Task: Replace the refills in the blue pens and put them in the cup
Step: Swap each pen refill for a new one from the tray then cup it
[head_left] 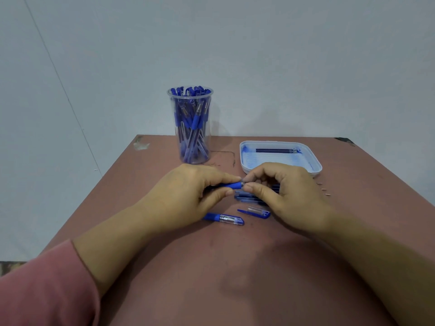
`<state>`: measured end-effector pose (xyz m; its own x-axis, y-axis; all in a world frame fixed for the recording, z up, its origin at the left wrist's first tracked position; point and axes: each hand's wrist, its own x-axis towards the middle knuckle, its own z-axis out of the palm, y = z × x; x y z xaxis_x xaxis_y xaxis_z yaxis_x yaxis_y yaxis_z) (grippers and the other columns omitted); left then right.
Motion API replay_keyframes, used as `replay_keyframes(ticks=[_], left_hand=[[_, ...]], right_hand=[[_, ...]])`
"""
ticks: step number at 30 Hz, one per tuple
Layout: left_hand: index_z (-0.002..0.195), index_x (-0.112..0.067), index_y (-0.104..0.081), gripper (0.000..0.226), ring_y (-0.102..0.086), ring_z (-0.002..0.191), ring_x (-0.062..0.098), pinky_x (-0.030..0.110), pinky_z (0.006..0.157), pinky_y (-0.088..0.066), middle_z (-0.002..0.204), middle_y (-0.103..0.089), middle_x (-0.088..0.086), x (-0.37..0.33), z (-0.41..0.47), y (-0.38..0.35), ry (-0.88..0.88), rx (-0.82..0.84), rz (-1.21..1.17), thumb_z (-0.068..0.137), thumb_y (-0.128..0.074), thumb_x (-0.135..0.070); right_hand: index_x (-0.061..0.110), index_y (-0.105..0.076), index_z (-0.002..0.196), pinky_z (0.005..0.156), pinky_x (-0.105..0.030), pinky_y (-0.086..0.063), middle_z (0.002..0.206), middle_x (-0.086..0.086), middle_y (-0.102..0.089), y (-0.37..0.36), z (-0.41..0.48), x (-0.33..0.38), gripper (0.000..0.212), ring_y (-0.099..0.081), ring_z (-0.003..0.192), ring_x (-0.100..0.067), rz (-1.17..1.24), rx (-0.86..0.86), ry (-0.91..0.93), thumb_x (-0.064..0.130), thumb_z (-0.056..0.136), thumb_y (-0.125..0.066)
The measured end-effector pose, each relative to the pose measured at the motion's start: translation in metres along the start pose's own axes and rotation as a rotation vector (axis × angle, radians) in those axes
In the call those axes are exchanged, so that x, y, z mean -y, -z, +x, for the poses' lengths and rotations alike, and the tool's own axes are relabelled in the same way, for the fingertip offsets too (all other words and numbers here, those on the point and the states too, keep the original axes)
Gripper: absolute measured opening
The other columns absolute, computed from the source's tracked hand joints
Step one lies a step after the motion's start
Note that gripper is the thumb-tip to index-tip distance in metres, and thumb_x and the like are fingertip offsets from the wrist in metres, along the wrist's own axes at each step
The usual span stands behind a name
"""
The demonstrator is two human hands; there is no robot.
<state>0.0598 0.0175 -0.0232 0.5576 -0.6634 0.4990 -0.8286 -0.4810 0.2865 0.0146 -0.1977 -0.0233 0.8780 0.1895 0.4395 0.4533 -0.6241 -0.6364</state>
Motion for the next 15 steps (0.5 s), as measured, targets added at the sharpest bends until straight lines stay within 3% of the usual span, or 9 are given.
replay_keyframes(ticks=[6,8,10,13,15], left_hand=[[0.121,-0.037,-0.065,0.036,-0.061,0.083,0.003,0.032,0.068,-0.053,0.096,-0.066,-0.018,0.0024,0.0005,0.0028,0.006,-0.023,0.050,0.093,-0.046,-0.048],[0.121,-0.036,-0.066,0.034,-0.060,0.082,0.003,0.033,0.067,-0.053,0.095,-0.063,-0.017,0.0028,0.0008,0.0026,-0.003,-0.046,0.080,0.094,-0.048,-0.046],[0.121,-0.035,-0.066,0.033,-0.059,0.082,0.003,0.033,0.067,-0.053,0.095,-0.062,-0.017,0.0024,0.0005,0.0016,-0.004,-0.059,0.103,0.095,-0.048,-0.046],[0.122,-0.034,-0.066,0.037,-0.060,0.084,0.002,0.031,0.067,-0.054,0.095,-0.063,-0.018,0.0016,-0.0001,0.0013,0.000,-0.058,0.103,0.095,-0.045,-0.048],[0.122,-0.034,-0.066,0.038,-0.058,0.084,0.000,0.030,0.068,-0.053,0.095,-0.062,-0.019,0.0016,0.0001,0.0018,0.005,-0.055,0.095,0.095,-0.044,-0.049]], right_hand=[[0.043,-0.061,0.093,0.077,-0.017,-0.048,0.089,0.018,-0.065,0.0042,-0.0007,-0.0037,0.013,-0.061,0.089,-0.007,-0.026,0.001,0.044,0.040,0.083,-0.069],[0.043,-0.063,0.091,0.075,-0.015,-0.048,0.085,0.018,-0.068,0.0035,0.0000,-0.0023,0.008,-0.062,0.087,-0.004,-0.028,-0.015,0.067,0.044,0.082,-0.062],[0.039,-0.064,0.089,0.074,-0.012,-0.047,0.085,0.018,-0.068,0.0021,0.0008,-0.0028,0.006,-0.062,0.085,-0.002,-0.062,-0.037,0.101,0.036,0.084,-0.066],[0.038,-0.065,0.093,0.075,-0.016,-0.048,0.087,0.017,-0.067,0.0027,0.0004,-0.0047,0.022,-0.062,0.087,-0.005,-0.105,-0.063,0.122,0.023,0.081,-0.075],[0.041,-0.063,0.095,0.076,-0.018,-0.048,0.089,0.015,-0.067,0.0033,-0.0002,-0.0038,0.022,-0.061,0.088,-0.006,-0.089,-0.070,0.114,0.029,0.081,-0.075]])
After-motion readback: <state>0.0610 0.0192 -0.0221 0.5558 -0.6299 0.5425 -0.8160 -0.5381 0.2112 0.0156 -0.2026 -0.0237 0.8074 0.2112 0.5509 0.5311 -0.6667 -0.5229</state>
